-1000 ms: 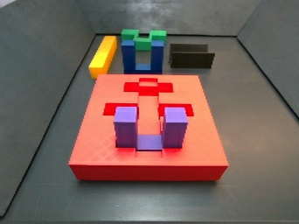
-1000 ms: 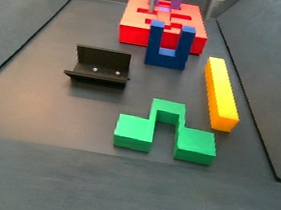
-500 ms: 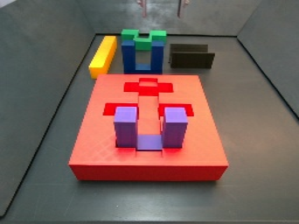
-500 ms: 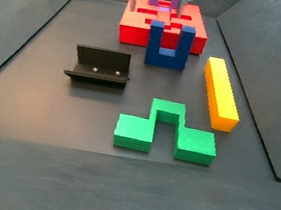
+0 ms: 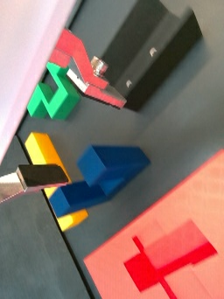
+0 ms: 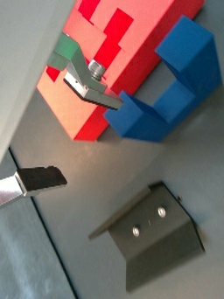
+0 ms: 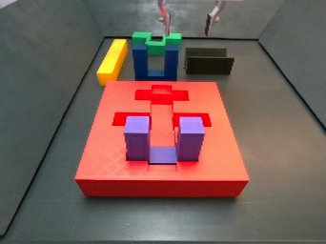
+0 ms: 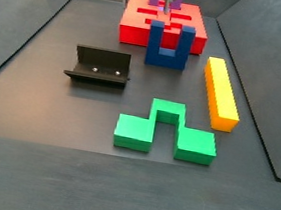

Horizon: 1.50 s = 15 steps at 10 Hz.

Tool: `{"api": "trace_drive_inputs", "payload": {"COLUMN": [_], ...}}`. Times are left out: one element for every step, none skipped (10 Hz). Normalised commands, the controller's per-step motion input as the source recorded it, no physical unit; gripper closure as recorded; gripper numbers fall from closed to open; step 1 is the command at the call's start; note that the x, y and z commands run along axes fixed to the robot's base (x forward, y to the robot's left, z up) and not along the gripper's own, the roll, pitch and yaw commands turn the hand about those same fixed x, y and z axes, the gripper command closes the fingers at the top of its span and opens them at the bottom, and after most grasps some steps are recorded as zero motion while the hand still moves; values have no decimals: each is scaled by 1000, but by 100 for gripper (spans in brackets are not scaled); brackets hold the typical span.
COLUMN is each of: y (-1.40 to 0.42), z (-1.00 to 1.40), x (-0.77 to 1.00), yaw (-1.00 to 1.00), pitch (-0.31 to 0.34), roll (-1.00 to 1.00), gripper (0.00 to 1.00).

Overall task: Pick up the blue object. Move up. Move to above the board. Insert the blue object.
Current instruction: Pick up the blue object.

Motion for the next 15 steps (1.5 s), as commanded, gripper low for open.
{"api": "trace_drive_inputs", "payload": {"y": [-274, -197, -126, 0, 0, 0, 0, 0, 0, 89, 154, 226, 269, 0, -57], "z": [-257, -194, -157, -146, -154, -220, -260, -257, -271, -263, -220, -151, -46, -11, -49], "x": [-74, -3, 0, 0, 0, -20, -174, -197, -154, -151, -194, -123, -17, 0, 0], "yaw": [-11, 0, 0, -114, -134, -140, -186, -197, -191, -206, -226, -189, -74, 0, 0], "pitch": [0, 0, 0, 51, 39, 37, 44, 34, 33, 44, 43, 33, 17, 27, 39], "roll": [10, 0, 31, 71, 20, 16, 6, 0, 24, 39, 14, 0, 0, 0, 19], "gripper": [0, 0, 0, 0, 0, 0, 0, 0, 0, 0, 0, 0, 0, 0, 0]}}
